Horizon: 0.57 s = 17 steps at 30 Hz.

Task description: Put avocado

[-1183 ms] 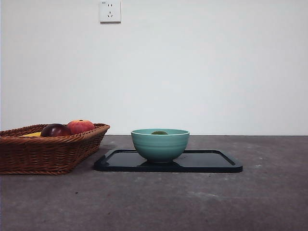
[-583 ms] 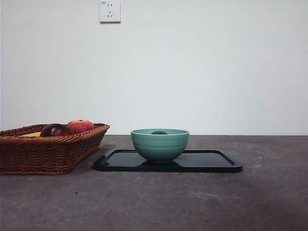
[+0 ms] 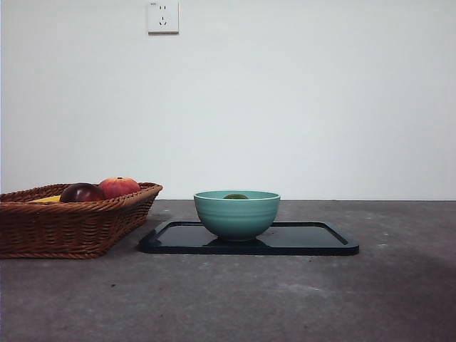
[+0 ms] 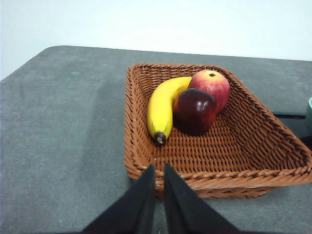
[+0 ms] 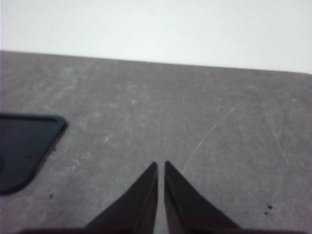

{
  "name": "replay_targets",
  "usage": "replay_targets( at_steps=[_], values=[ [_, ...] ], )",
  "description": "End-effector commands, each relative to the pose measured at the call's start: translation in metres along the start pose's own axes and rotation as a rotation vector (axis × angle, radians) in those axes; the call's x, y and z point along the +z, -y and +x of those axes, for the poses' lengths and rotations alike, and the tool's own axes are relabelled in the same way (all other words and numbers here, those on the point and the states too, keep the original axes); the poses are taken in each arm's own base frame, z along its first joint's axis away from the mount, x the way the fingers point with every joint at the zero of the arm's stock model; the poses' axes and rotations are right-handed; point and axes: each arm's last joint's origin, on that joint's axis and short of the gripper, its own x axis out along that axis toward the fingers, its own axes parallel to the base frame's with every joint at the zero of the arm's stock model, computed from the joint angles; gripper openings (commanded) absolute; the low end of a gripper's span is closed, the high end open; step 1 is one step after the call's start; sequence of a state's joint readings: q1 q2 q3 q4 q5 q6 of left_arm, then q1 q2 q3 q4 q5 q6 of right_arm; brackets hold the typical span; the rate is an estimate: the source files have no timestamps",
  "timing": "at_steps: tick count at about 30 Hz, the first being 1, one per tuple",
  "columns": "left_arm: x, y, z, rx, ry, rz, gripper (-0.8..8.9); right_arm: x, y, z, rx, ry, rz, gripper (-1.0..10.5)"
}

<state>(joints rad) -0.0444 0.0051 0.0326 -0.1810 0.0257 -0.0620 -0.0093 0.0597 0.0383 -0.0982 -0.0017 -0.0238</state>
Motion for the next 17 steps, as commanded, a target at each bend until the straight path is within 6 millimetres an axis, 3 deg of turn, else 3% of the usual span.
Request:
replay_targets(
  at_steps=[1, 17],
  values=[
    [-0.0075, -0.0004, 0.002, 0.002, -0.026, 0.004, 0.26, -0.0057, 0.0001, 0.0008, -0.004, 0.01, -0.011, 0.2],
    [-0.0075, -0.0004, 0.002, 0.002, -0.026, 0.004, 0.26, -0.0133, 0.0011, -0.0013, -0.014, -0.054, -0.018, 0.2]
  ],
)
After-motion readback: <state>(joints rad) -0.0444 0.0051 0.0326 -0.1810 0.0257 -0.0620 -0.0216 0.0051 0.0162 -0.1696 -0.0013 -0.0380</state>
